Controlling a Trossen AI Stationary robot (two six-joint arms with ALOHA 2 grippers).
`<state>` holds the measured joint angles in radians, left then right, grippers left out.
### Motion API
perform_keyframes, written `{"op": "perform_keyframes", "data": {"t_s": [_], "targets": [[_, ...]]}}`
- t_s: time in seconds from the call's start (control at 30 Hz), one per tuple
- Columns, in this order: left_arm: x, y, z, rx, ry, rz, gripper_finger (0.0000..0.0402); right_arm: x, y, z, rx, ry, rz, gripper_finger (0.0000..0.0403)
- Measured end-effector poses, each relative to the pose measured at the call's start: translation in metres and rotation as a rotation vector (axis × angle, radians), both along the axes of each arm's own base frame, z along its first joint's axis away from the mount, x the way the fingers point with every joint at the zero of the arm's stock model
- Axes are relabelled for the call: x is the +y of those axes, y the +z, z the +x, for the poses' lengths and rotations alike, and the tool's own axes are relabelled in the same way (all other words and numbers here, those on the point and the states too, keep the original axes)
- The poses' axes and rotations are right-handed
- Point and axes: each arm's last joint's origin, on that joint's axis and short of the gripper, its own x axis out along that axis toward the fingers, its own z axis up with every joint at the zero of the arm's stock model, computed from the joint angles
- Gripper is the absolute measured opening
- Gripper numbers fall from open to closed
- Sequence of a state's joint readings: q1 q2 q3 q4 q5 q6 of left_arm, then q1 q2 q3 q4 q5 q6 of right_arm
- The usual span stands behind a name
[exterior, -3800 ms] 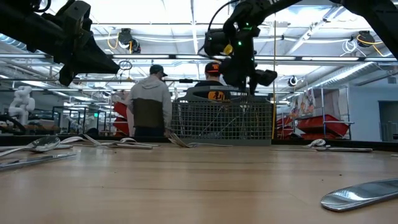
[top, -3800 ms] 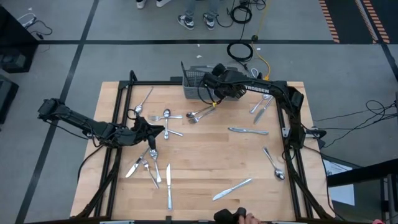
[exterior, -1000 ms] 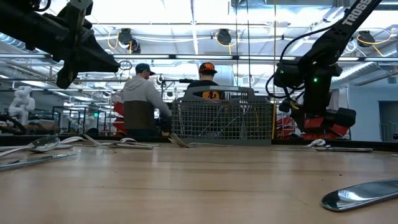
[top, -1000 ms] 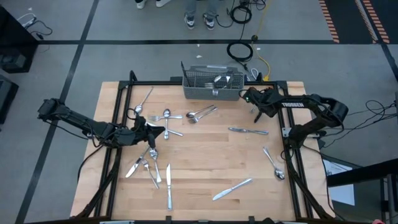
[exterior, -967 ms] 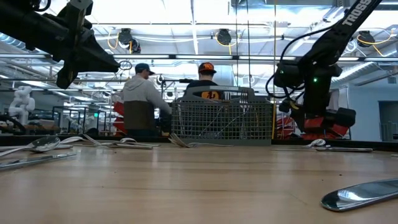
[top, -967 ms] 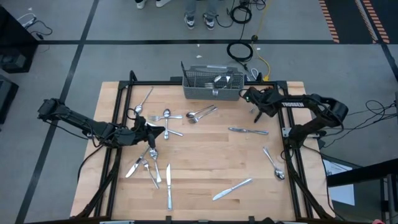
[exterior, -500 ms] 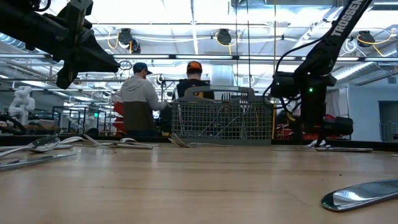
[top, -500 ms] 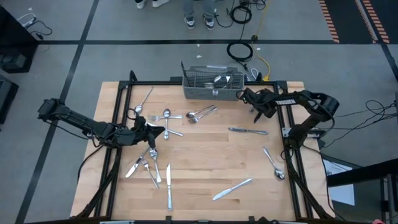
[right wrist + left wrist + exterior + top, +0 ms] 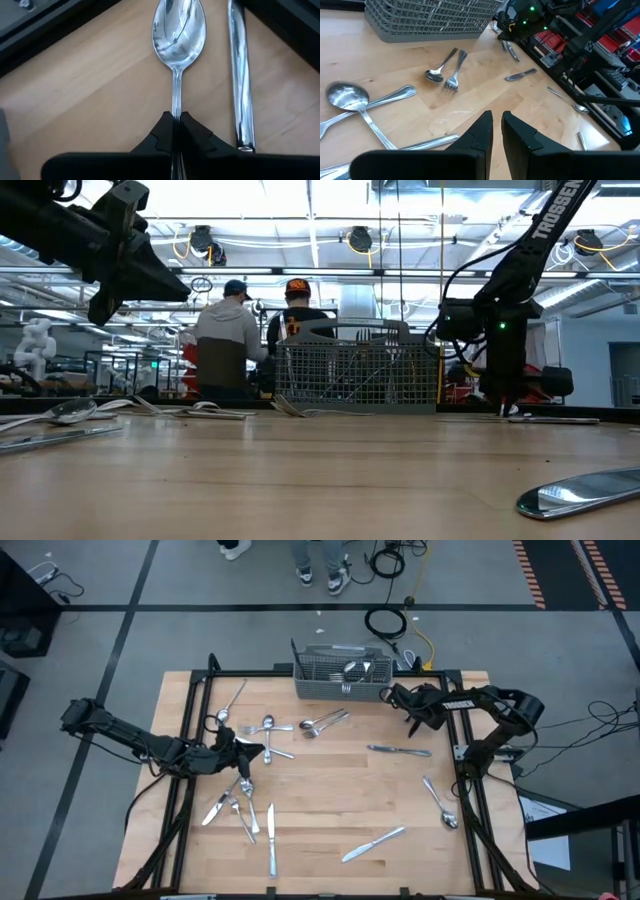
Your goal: Sort silverware
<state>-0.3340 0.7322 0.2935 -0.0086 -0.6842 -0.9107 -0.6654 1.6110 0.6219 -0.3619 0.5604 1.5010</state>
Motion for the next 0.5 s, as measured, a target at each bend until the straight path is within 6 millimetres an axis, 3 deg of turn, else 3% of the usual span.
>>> {"op": "perform_keyframes", "data": {"t_s": [0.17, 0.37, 0.5], "targets": [[0.0, 0.0, 0.0, 0.002, 0.001, 0.001, 0.0048, 0.005, 0.013, 0.002, -0.007, 0.097, -0.023, 0.0003], [0.0, 0.0, 0.0, 0.003, 0.004, 0.007, 0.0048, 0.005, 0.044, 0.016, -0.011, 0.193, -0.3, 0.0001], [0.0, 0.0, 0.0, 0.002, 0.011, 0.013, 0.0048, 0.008, 0.067, 0.019, -0.035, 0.166, -0.466, 0.0001]]}}
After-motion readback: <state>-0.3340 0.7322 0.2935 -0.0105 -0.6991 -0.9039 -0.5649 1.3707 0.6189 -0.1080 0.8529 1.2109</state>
